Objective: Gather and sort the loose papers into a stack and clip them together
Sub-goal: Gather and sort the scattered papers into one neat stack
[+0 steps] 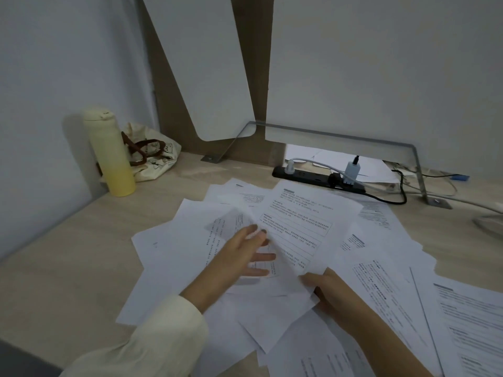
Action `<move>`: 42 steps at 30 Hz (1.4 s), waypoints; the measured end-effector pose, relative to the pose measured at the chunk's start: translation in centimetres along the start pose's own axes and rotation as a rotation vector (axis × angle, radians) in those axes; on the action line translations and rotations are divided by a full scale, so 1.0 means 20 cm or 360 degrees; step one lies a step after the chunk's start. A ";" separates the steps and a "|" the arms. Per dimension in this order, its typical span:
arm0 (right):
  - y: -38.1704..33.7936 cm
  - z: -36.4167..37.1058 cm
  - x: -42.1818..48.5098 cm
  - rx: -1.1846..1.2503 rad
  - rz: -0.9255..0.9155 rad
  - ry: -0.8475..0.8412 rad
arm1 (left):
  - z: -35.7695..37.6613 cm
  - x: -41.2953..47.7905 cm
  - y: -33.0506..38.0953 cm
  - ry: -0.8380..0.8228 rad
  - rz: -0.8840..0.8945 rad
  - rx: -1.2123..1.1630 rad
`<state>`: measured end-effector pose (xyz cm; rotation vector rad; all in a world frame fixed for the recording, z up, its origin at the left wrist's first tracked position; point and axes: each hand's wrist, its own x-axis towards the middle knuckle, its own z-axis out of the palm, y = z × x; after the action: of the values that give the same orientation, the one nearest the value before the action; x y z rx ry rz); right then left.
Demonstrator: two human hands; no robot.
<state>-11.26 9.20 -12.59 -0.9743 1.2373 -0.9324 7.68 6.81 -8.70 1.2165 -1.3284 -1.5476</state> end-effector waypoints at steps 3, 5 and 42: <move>-0.02 -0.02 -0.02 0.0077 -0.0115 -0.0184 | -0.01 0.04 -0.08 -0.0026 0.0132 0.0451; -0.02 -0.06 -0.02 0.0243 -0.0123 -0.0275 | -0.10 0.08 -0.14 0.0220 0.0281 0.1037; -0.12 -0.23 0.00 0.0545 0.0007 -0.0005 | -0.38 0.20 0.06 0.0410 0.0166 0.0445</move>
<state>-15.88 8.04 -10.61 -0.7005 1.0329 -1.0964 13.81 0.77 -8.39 1.4388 -1.4417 -1.1148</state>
